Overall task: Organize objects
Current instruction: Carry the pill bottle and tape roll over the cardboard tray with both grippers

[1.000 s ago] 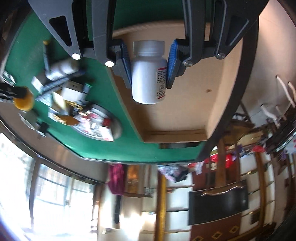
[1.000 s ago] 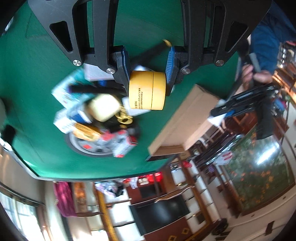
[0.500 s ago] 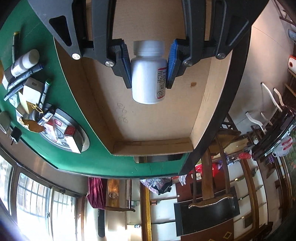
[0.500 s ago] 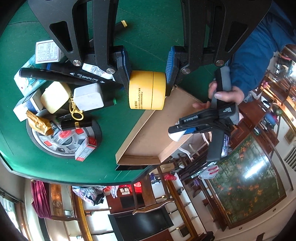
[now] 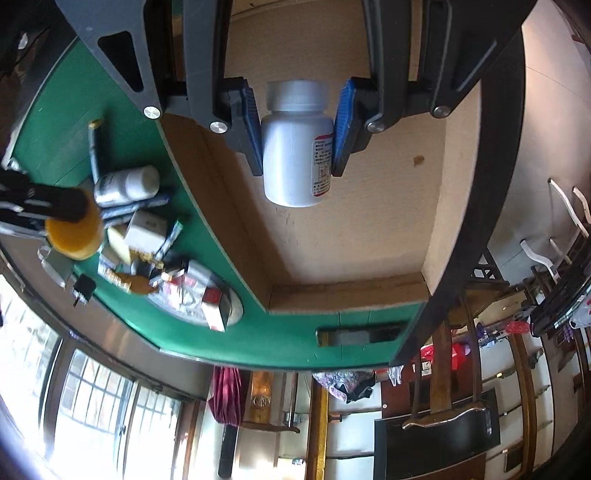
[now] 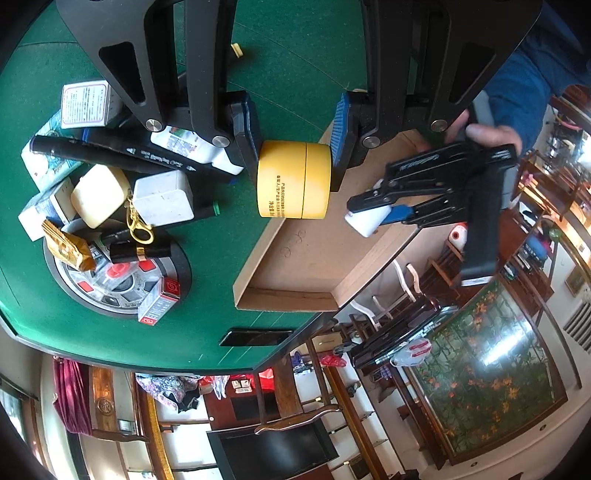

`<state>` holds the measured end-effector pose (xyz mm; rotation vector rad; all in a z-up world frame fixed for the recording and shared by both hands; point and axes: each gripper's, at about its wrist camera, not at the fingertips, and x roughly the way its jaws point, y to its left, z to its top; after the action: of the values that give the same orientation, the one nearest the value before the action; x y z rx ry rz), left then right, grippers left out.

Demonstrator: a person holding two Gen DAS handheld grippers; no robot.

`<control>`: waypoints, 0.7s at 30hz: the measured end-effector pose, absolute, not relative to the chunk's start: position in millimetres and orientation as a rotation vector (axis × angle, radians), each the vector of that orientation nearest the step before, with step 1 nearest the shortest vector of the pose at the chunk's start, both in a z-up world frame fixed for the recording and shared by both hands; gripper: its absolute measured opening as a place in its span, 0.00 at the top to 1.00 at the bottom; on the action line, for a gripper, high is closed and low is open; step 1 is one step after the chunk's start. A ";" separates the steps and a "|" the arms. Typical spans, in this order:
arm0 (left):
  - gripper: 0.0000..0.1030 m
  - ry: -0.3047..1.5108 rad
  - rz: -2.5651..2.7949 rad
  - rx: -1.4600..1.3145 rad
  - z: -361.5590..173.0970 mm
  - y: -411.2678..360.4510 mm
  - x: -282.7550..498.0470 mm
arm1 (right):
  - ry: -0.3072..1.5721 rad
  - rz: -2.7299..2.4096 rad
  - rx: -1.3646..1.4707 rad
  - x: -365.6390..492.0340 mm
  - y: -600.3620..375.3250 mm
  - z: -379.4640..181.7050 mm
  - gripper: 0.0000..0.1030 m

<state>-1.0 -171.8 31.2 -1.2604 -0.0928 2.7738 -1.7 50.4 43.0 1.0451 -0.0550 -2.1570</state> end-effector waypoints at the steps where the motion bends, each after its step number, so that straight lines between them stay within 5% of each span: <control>1: 0.66 -0.118 2.772 -1.258 36.7 -175.1 -5.8 | -0.058 -2.154 1.047 -5.5 47.1 47.9 0.69; 8: 0.66 -0.205 2.819 -1.350 46.0 -188.8 -63.1 | -0.101 -2.159 1.106 -64.7 12.0 71.2 0.69; 21: 0.66 -0.460 2.660 -1.441 -5.2 -175.2 -101.6 | -0.210 -2.121 1.401 -180.3 -60.4 10.5 0.69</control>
<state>-101.6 -175.2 -5.2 -1.4408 -0.4598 2.6598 -180.3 -60.4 10.5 1.4015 -0.2100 -2.1208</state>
